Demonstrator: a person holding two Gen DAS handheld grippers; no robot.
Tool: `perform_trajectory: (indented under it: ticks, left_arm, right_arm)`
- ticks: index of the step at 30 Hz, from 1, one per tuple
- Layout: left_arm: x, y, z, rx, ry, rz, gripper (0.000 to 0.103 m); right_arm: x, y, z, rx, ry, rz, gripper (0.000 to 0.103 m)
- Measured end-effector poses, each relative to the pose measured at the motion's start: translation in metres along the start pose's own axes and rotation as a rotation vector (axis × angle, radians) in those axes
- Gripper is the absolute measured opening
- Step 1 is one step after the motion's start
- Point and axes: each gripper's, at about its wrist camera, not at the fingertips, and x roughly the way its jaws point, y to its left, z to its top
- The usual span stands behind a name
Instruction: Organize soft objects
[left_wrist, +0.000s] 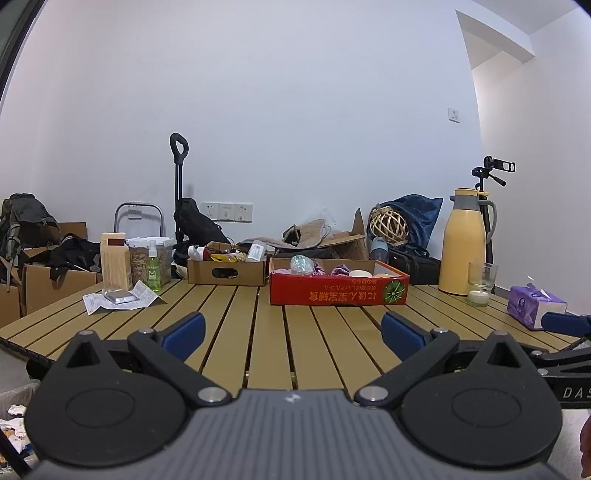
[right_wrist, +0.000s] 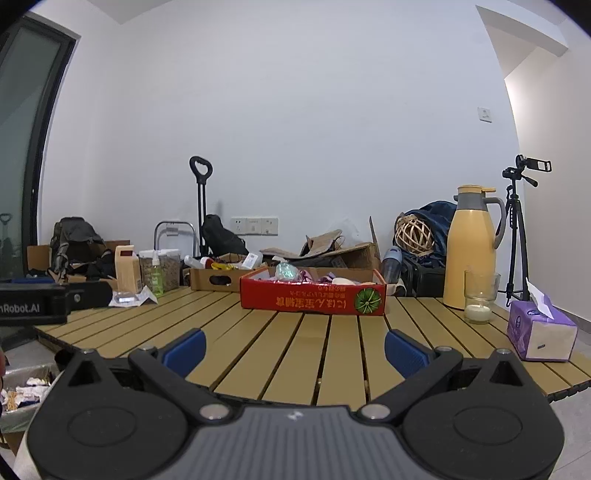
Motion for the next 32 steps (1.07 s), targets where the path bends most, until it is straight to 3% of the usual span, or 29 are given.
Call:
perform_trajectory:
  ticks: [26, 32]
  left_arm:
    - [-0.0018, -0.0016, 0.0007, -0.005, -0.006, -0.050, 0.103]
    - [0.0011, 0.0003, 0.0004, -0.014, -0.006, -0.027, 0.103]
  right_arm:
    - [-0.0052, -0.0010, -0.0003, 0.004, -0.030, -0.014, 0.103]
    - [-0.0037, -0.0020, -0.0011, 0.006, -0.025, -0.013, 0.103]
